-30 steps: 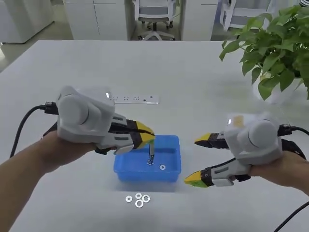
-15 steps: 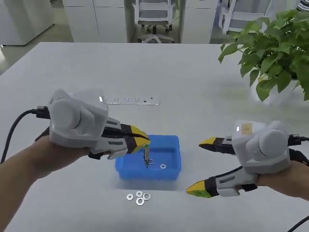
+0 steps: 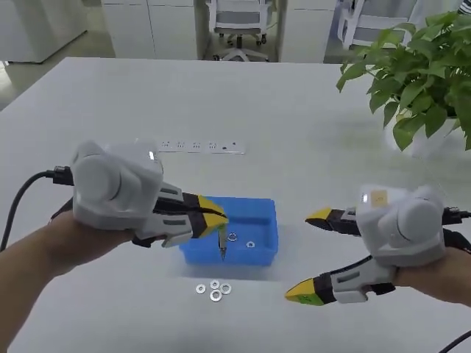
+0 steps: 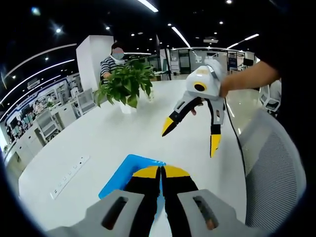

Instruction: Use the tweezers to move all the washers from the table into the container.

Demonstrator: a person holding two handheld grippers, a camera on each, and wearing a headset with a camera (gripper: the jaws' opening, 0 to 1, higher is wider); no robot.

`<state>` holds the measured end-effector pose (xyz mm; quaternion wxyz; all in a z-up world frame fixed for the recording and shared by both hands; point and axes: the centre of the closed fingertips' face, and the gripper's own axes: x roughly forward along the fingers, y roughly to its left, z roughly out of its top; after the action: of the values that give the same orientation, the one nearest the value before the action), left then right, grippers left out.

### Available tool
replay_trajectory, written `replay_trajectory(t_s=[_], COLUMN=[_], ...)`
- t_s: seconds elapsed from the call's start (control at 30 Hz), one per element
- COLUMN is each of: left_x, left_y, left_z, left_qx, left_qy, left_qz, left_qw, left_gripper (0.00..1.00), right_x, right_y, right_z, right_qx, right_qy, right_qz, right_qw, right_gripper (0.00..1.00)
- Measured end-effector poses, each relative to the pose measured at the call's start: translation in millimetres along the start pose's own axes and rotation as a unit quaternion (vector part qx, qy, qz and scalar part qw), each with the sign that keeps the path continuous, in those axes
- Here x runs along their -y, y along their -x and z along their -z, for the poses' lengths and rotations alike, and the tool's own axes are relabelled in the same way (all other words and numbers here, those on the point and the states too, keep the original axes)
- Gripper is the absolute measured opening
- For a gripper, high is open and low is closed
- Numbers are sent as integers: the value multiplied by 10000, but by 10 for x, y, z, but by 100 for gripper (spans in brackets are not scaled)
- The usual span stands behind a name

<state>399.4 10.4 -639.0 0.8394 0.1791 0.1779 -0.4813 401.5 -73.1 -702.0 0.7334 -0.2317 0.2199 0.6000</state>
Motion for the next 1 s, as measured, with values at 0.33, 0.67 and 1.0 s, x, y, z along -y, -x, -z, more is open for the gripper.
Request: replay_trajectory(t_s=[0.33, 0.67, 1.0], left_x=[78, 53, 65], left_y=[-58, -115, -203], left_z=[110, 239, 345], left_qx=[-35, -45, -97], left_qy=[-37, -42, -14], left_qz=[112, 209, 351], left_qw=[9999, 9998, 9993], left_gripper=[5, 5, 5], right_x=[-53, -110, -126], right_y=[-8, -42, -63], right_z=[29, 82, 120], right_qx=[2, -16, -7], right_qy=[-6, -43, -104], right_qz=[-21, -97, -117], right_qw=[10000, 9999, 9999], right_gripper=[80, 80, 80])
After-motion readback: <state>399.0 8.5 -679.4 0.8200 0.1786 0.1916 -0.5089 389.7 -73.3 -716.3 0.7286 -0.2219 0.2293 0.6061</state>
